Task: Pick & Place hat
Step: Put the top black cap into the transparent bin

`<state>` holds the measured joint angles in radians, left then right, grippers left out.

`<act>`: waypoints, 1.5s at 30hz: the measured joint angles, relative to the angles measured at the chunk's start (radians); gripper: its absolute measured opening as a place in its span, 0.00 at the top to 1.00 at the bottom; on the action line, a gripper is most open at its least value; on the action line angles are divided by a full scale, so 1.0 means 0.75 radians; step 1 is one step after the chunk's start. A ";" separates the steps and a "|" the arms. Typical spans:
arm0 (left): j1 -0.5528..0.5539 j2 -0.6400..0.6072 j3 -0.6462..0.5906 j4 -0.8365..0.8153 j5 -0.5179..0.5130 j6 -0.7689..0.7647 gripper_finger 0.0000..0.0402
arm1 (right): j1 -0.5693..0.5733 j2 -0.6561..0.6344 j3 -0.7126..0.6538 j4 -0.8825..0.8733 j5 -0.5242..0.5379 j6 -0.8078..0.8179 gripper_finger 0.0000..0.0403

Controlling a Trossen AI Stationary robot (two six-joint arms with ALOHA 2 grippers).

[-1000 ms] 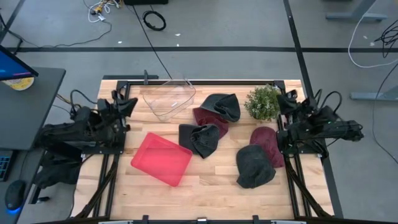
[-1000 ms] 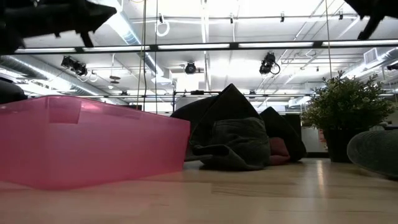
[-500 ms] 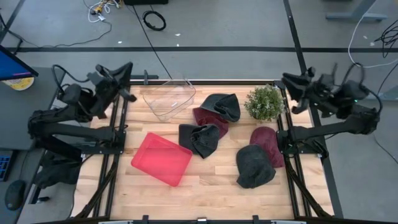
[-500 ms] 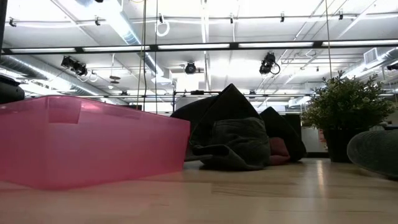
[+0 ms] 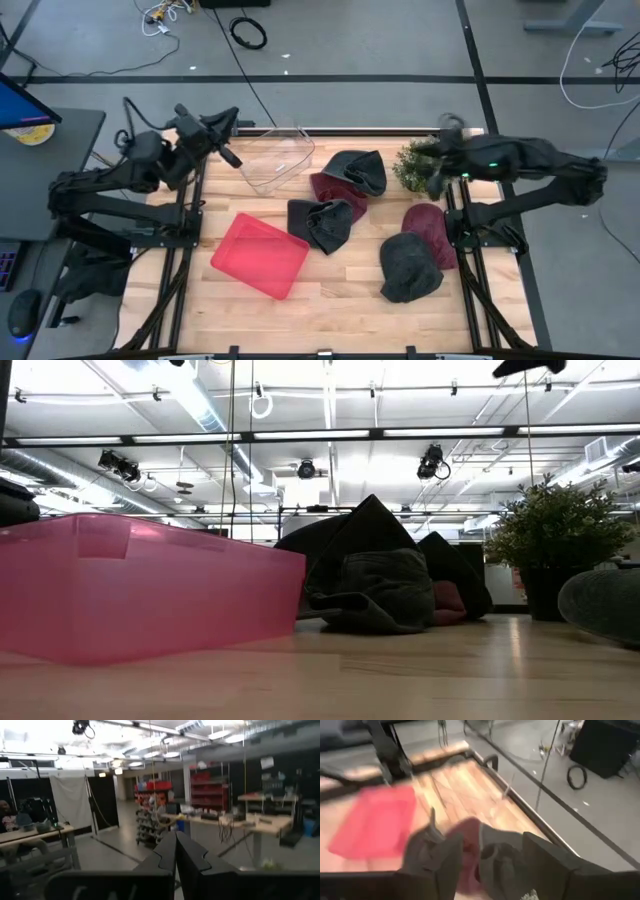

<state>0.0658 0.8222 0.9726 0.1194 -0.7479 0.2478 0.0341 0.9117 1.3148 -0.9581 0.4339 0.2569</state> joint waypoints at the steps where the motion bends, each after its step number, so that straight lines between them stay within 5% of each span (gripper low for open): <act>1: 0.000 0.007 0.000 -0.028 0.000 -0.001 0.97 | 0.000 0.031 0.010 0.011 0.000 -0.030 0.46; 10: 0.001 0.047 0.001 -0.074 0.011 -0.002 0.97 | 0.011 0.258 0.026 0.332 -0.059 -0.189 0.47; 15: 0.001 0.048 0.001 -0.096 0.080 -0.002 0.97 | -0.001 0.379 -0.014 0.205 -0.129 -0.245 0.49; 21: 0.001 0.047 0.001 -0.132 0.150 -0.003 0.97 | -0.094 0.518 -0.029 0.036 -0.237 -0.008 0.49; 33: 0.001 0.047 0.001 -0.150 0.193 -0.003 0.97 | -0.211 0.790 -0.029 -0.057 -0.362 -0.127 0.49; 45: 0.000 0.047 0.001 -0.158 0.193 -0.038 0.97 | -0.361 0.864 -0.030 -0.042 -0.409 -0.183 0.49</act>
<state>0.0659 0.8577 0.9733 0.0011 -0.6029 0.2195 -0.2367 1.5600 1.2925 -0.9896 0.1272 0.1195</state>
